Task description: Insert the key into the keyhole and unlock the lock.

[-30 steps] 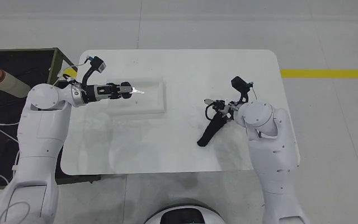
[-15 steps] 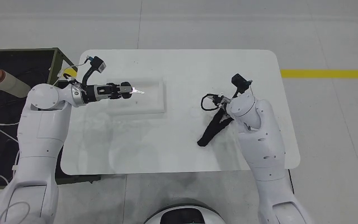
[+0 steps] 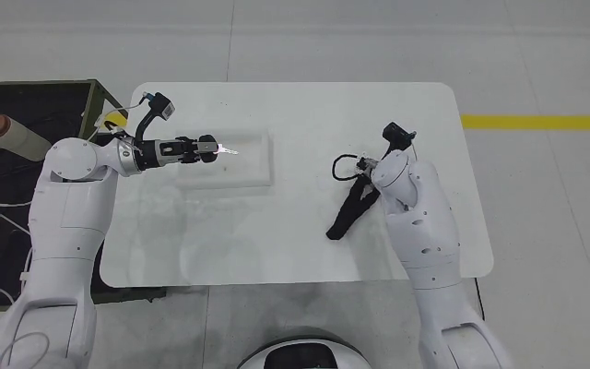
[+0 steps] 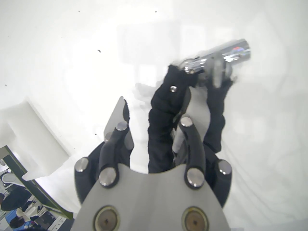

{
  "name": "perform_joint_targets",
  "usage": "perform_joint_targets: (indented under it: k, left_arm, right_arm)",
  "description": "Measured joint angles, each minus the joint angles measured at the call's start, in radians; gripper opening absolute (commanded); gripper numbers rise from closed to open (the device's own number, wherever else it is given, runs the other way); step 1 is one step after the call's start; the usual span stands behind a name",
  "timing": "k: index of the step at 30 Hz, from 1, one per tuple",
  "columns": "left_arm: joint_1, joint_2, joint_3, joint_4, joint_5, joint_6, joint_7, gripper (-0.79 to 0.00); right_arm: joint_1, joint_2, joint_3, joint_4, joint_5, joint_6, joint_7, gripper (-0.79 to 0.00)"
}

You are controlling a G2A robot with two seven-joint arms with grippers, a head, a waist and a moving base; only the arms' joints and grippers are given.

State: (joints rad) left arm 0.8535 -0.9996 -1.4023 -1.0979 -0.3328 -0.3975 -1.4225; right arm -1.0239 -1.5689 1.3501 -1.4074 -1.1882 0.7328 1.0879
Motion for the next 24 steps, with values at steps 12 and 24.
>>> perform_joint_targets:
  k: [12, 24]
  left_arm:
    - [0.000, 0.000, 0.000, 0.000, 0.000, 0.000, 0.000, -0.785]
    - [0.000, 0.000, 0.000, 0.000, 0.000, 0.000, 0.000, -0.785]
  right_arm:
    - [-0.075, -0.015, 0.097, -0.194, 0.089, -0.334, 0.332, -0.785]
    - [-0.069, 0.049, 0.014, -0.162, 0.151, -0.448, 0.448, -0.785]
